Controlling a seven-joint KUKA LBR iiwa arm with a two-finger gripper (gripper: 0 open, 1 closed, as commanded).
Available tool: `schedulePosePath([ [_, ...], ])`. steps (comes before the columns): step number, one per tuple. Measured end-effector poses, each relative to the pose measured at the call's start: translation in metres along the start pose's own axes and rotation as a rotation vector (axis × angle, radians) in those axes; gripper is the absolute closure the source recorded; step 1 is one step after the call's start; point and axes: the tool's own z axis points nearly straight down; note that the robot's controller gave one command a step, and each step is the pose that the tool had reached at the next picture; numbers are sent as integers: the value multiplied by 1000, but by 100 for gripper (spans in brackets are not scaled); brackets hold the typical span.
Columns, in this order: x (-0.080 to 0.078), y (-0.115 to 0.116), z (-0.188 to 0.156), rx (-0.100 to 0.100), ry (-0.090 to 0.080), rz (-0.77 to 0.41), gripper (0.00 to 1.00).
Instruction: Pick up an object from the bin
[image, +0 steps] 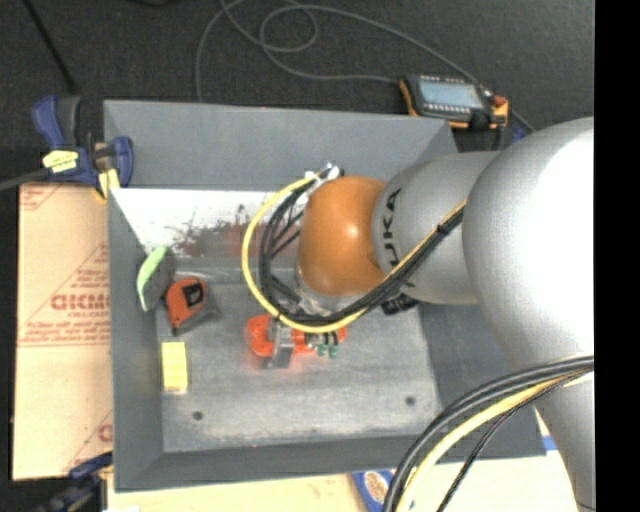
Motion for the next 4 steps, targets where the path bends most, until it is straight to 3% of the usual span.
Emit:
schedulePosePath([
  [1, -9, -13, -22, 2, 6, -7, 100],
  [2, -32, -15, -53, 4, 6, -10, 100],
  [3, -35, -16, -107, 5, 10, -16, 100],
  [4, -54, -19, -105, 2, -14, -86, 100],
])
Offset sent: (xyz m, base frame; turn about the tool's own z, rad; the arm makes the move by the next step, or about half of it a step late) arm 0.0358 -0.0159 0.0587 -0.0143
